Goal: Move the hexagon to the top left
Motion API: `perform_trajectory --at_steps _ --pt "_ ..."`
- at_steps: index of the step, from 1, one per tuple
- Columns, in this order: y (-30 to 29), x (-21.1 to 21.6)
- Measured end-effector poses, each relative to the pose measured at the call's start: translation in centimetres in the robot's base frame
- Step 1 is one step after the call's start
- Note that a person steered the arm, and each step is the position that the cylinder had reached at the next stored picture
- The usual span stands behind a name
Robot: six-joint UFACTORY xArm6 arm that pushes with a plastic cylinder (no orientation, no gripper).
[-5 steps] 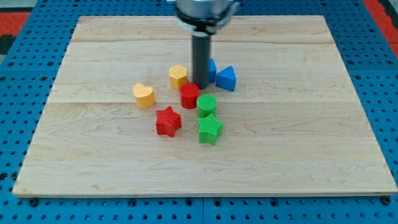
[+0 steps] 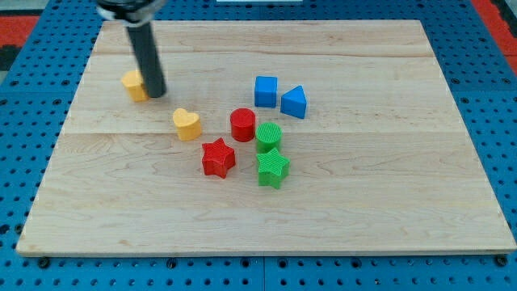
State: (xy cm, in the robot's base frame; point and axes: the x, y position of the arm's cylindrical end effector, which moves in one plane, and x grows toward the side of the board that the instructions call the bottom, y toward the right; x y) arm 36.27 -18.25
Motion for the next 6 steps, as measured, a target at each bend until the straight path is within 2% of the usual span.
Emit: perform_trajectory --at_steps 1,2,3,5,6 --pt "-0.7 2.5" --pt "-5.8 1.7" --pt "-4.7 -2.3" --pt "-1.4 2.7" --pt "-2.5 -3.3"
